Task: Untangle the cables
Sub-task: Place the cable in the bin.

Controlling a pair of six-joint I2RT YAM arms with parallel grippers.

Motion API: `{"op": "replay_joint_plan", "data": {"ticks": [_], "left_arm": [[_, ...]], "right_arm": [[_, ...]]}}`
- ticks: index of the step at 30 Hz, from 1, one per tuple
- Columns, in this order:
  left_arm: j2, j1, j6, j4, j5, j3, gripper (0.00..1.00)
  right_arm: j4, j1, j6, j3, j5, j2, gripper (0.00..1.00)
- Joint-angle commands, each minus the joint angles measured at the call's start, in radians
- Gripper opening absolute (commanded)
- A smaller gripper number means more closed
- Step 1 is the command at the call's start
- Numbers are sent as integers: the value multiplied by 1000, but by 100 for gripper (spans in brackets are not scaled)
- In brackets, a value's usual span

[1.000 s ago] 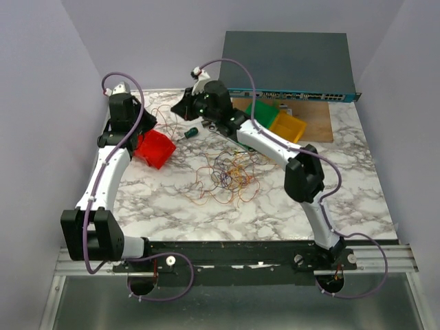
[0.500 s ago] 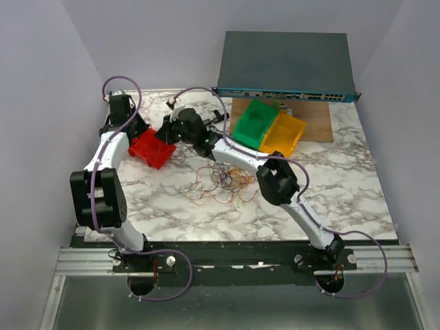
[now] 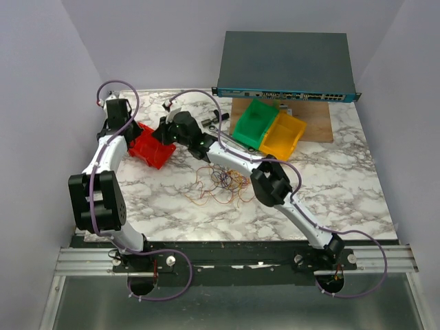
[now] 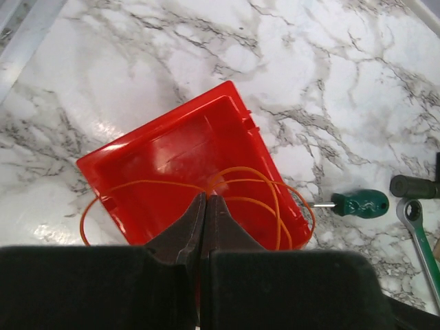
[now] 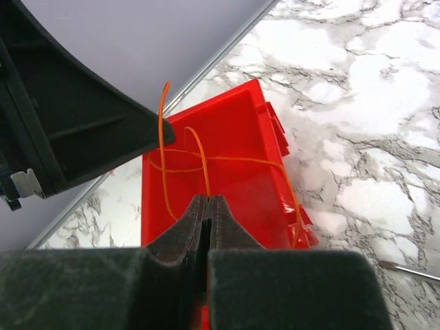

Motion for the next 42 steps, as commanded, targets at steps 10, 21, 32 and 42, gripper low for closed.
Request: {"op": "replay_joint_plan", "data": {"ticks": [10,21,32,42], "left_arm": [[-61,16,3,12,-45,-57,0],[100,16,38,-54,138,94,8],[13,16,22,-28,176,66,21],[-60,16,23,-44,152,61,42]], "right_arm": [[-3,53,-68,44,73,23,1],[9,43,-85,85,199,68,1],[59,33,-126,145,241,79,2],[100,28,-148,97,207,56,3]]}}
